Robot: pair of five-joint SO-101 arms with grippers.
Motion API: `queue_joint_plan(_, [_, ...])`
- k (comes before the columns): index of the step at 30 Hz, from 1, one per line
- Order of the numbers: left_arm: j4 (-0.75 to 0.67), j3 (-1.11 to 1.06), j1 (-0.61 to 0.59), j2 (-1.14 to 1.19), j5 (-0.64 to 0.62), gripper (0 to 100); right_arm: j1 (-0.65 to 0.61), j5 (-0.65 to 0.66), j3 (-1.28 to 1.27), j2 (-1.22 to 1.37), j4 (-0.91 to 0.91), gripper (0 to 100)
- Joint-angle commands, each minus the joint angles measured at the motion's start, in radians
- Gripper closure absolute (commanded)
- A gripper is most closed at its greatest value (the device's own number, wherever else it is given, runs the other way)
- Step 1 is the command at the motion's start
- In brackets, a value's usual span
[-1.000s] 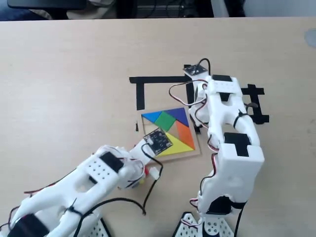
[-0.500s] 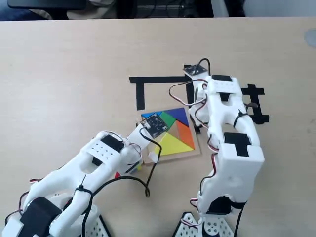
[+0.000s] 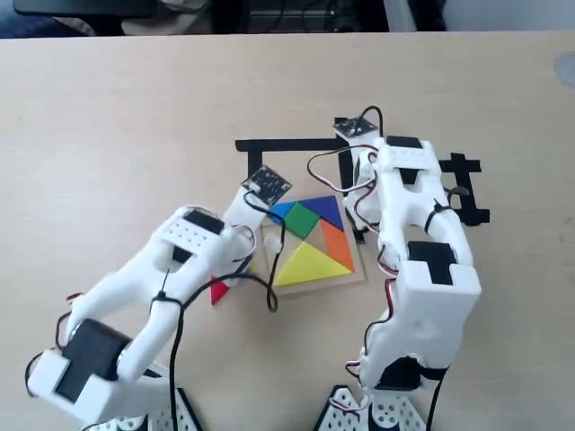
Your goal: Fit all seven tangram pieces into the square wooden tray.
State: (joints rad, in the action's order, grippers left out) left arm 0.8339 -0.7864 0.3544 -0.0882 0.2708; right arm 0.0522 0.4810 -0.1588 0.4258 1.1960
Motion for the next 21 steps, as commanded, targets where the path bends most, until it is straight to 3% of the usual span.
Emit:
queue_joint_plan(1, [0.046,0.062,-0.004,0.038,-0.011,82,-0.006,0.011,0.005,0.001,0.009,98.8])
queue_joint_plan(9, [0.069,0.05,-0.018,-0.133,-0.037,85,-0.006,0.011,0.005,0.001,0.009,98.8])
queue_joint_plan(16, [0.189,0.039,-0.217,-0.427,-0.058,84,-0.006,0.011,0.005,0.001,0.009,98.8])
queue_joint_plan(21, [0.117,-0.067,-0.286,-0.33,0.015,94,-0.006,0.011,0.005,0.001,0.009,98.8])
